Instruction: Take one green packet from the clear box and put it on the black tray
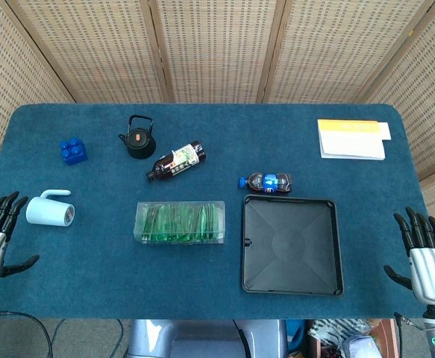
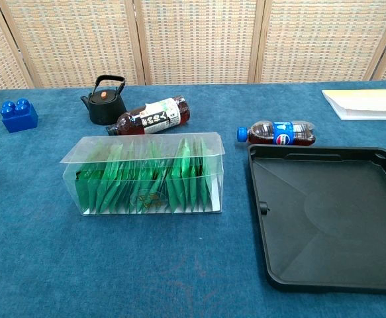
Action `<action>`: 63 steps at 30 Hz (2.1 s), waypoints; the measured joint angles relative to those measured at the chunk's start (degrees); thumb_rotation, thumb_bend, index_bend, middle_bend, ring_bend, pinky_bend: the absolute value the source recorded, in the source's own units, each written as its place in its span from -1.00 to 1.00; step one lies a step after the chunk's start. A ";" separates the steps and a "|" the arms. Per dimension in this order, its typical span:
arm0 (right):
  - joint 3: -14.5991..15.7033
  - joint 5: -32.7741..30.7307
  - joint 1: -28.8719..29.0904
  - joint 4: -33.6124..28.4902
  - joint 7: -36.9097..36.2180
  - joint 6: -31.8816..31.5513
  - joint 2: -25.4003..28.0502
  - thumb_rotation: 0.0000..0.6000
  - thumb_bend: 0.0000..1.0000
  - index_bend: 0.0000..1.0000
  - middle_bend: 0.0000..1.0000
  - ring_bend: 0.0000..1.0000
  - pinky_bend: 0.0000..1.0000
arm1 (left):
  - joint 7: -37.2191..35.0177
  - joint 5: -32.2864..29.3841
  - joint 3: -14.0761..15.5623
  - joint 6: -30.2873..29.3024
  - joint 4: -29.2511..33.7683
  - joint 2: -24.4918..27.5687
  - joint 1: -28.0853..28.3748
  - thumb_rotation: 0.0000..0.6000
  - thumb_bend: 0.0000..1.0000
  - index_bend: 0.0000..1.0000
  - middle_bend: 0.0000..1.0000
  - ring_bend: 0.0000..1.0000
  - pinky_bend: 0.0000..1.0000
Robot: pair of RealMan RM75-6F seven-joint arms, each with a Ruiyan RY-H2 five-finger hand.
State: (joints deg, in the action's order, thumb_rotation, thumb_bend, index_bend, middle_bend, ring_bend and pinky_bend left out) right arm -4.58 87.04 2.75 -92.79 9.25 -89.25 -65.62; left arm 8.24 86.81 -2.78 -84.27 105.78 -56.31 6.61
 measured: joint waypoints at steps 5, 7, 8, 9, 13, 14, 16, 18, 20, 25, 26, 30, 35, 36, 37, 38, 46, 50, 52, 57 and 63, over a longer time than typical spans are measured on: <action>0.14 0.27 0.24 0.29 -0.04 0.45 -0.27 1.00 -1.00 -1.00 -1.00 -1.00 -1.00 | 0.31 -0.01 0.17 0.43 0.11 -0.08 0.20 1.00 -0.84 -1.00 -1.00 -1.00 -1.00; 0.15 0.54 0.83 0.02 -0.62 1.36 -0.22 1.00 -1.00 -1.00 -1.00 -1.00 -1.00 | 0.45 0.13 0.17 0.16 0.07 -0.21 0.15 1.00 -0.84 -1.00 -1.00 -1.00 -1.00; 0.15 0.72 1.21 -0.27 -0.96 1.98 -0.08 1.00 -1.00 -1.00 -1.00 -1.00 -1.00 | 0.48 0.15 0.13 0.12 0.01 -0.29 0.16 1.00 -0.84 -1.00 -1.00 -1.00 -1.00; 0.13 1.04 1.76 -0.74 -1.35 2.76 0.17 1.00 -1.00 -0.99 -1.00 -1.00 -1.00 | 0.49 0.04 0.08 0.20 -0.13 -0.38 0.22 1.00 -0.84 -1.00 -1.00 -1.00 -1.00; -0.46 2.85 6.20 -4.58 -4.00 8.43 2.38 1.00 -1.00 -0.93 -1.00 -1.00 -1.00 | 0.41 -0.93 -0.18 0.97 -0.62 -0.68 0.60 1.00 -0.84 -1.00 -1.00 -1.00 -1.00; -0.70 3.14 7.41 -5.65 -4.74 10.01 2.98 1.00 -1.00 -0.91 -1.00 -1.00 -1.00 | 0.42 -1.25 -0.30 1.21 -0.71 -0.74 0.74 1.00 -0.84 -1.00 -1.00 -1.00 -1.00; -1.57 3.69 10.77 -8.10 -6.62 14.17 4.24 1.00 -1.00 -0.87 -1.00 -1.00 -1.00 | 0.47 -1.72 -0.56 1.31 -0.79 -0.88 0.89 1.00 -0.84 -1.00 -1.00 -1.00 -1.00; -2.68 3.66 14.13 -9.94 -8.13 18.28 5.12 1.00 -1.00 -0.84 -1.00 -1.00 -1.00 | 0.58 -2.22 -0.82 1.28 -0.87 -1.08 0.98 1.00 -0.84 -1.00 -1.00 -1.00 -1.00; -4.33 2.96 18.48 -11.80 -9.57 23.53 5.70 1.00 -0.97 -0.79 -1.00 -1.00 -1.00 | 0.63 -2.73 -1.06 1.28 -0.97 -1.21 1.04 1.00 -0.84 -1.00 -1.00 -1.00 -1.00; -8.60 -2.38 29.62 -15.07 -11.06 36.05 5.08 1.00 -0.84 -0.71 -1.00 -1.00 -1.00 | 0.66 -4.00 -1.59 1.51 -1.34 -1.43 1.28 1.00 -0.84 -1.00 -1.00 -1.00 -1.00; -9.21 -3.87 31.44 -15.39 -10.87 37.92 4.55 1.00 -0.79 -0.70 -1.00 -1.00 -1.00 | 0.59 -4.15 -1.65 1.66 -1.39 -1.44 1.37 1.00 -0.84 -1.00 -1.00 -1.00 -1.00; -11.10 -11.08 37.95 -15.72 -8.55 43.33 0.78 1.00 -0.58 -0.68 -1.00 -1.00 -1.00 | -0.11 -3.85 -1.65 1.87 -1.66 -1.36 1.57 1.00 -0.84 -1.00 -1.00 -1.00 -1.00; -12.06 -20.41 44.22 -14.04 -3.33 46.88 -5.71 1.00 -0.40 -0.67 -1.00 -1.00 -1.00 | -0.03 -3.79 -1.49 1.89 -1.65 -1.35 1.57 1.00 -0.84 -1.00 -1.00 -1.00 -1.00; -12.13 -22.05 45.13 -13.41 -2.34 47.12 -7.06 1.00 -0.39 -0.66 -1.00 -1.00 -1.00 | 0.11 -3.90 -1.49 2.00 -1.61 -1.36 1.61 1.00 -0.84 -1.00 -1.00 -1.00 -1.00; -12.20 -24.80 46.73 -12.27 -0.27 47.19 -9.29 1.00 -0.38 -0.65 -1.00 -1.00 -1.00 | 0.20 -4.02 -1.48 2.12 -1.58 -1.37 1.66 1.00 -0.84 -1.00 -1.00 -1.00 -1.00; -12.20 -25.90 47.37 -11.83 0.71 47.12 -10.14 1.00 -0.37 -0.64 -1.00 -1.00 -1.00 | 0.25 -4.13 -1.48 2.21 -1.56 -1.37 1.69 1.00 -0.84 -1.00 -1.00 -1.00 -1.00; -11.43 -38.74 55.09 -7.20 12.89 42.12 -19.90 1.00 -0.30 -0.59 -1.00 -1.00 -1.00 | -0.16 -4.62 -1.56 2.33 -1.58 -1.22 1.75 1.00 -0.84 -1.00 -1.00 -1.00 -1.00; -10.74 -41.66 56.54 -5.73 15.51 39.96 -22.09 1.00 -0.23 -0.57 -1.00 -1.00 -1.00 | -0.56 -4.84 -1.59 2.47 -1.54 -1.04 1.78 1.00 -0.84 -1.00 -1.00 -1.00 -1.00; -10.37 -42.39 57.00 -4.98 16.36 39.05 -22.94 1.00 -0.20 -0.56 -1.00 -1.00 -1.00 | -0.77 -4.89 -1.61 2.55 -1.52 -0.94 1.82 1.00 -0.84 -1.00 -1.00 -1.00 -1.00; -9.13 -42.96 57.55 -3.46 17.80 37.69 -24.37 1.00 -0.11 -0.51 -1.00 -1.00 -1.00 | -1.60 -4.98 -1.62 2.73 -1.52 -0.63 1.87 1.00 -0.84 -1.00 -1.00 -1.00 -1.00; -7.79 -41.96 57.64 -2.37 18.44 37.05 -25.31 1.00 -0.03 -0.43 -1.00 -1.00 -1.00 | -1.91 -5.02 -1.58 2.99 -1.43 -0.40 2.01 1.00 -0.84 -1.00 -1.00 -1.00 -1.00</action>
State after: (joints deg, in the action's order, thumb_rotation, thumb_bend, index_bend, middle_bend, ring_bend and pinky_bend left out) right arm -12.37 45.08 60.39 -95.16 27.69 -52.20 -90.93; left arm 6.32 81.79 -4.36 -81.28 104.35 -56.71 8.61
